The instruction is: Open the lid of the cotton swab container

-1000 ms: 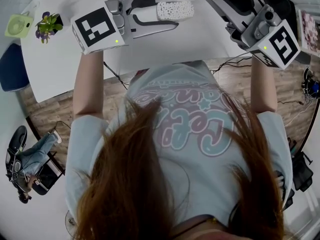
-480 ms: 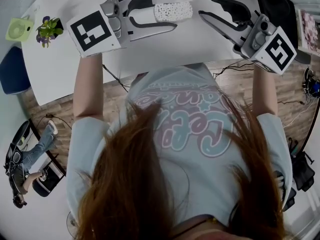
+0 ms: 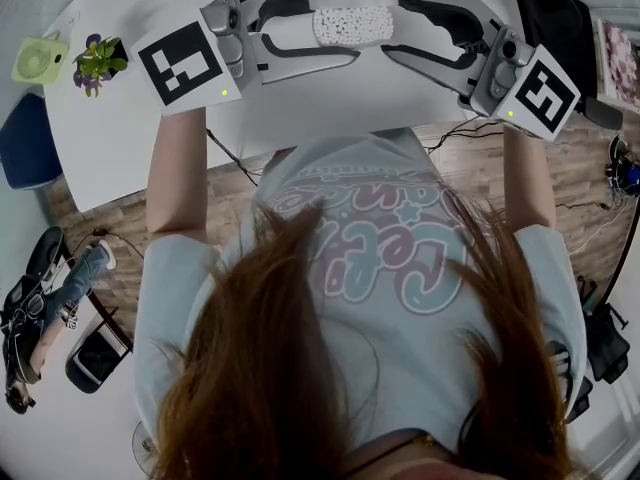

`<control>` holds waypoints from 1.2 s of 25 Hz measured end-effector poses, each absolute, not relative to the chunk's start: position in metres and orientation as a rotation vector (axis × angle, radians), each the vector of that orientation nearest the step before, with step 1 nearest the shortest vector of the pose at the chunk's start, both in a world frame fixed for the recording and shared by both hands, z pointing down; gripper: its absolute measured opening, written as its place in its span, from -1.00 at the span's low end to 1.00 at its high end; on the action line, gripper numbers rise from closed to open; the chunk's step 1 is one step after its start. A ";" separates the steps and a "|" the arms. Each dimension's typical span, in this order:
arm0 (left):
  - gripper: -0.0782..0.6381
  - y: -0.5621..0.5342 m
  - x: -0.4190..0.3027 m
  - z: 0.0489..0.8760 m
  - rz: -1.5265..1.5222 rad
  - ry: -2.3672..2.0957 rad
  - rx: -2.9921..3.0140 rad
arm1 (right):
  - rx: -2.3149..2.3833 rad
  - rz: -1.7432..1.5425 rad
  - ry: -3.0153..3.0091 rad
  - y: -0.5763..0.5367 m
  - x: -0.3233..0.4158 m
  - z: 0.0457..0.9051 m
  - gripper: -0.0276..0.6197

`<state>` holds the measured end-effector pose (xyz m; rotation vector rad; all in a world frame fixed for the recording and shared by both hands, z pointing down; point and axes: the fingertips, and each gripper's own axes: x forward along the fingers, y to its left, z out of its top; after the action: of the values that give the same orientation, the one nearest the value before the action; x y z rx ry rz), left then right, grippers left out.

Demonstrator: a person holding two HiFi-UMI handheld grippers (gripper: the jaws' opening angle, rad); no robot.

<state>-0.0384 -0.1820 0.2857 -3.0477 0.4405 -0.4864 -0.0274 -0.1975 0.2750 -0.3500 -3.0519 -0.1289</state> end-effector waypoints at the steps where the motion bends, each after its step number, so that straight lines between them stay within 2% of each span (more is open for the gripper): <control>1: -0.26 -0.181 -0.037 0.286 -0.488 0.433 -3.047 | -0.363 -0.132 -3.048 -0.196 -0.028 0.276 -0.29; 30: -0.26 -0.191 -0.026 0.319 -0.514 0.339 -3.058 | -0.473 -0.123 -2.952 -0.195 -0.039 0.313 -0.30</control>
<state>-0.0262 -0.1913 0.3192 -3.0580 0.3392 -0.5137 -0.0394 -0.1952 0.3127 -0.4731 -2.9517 -0.1227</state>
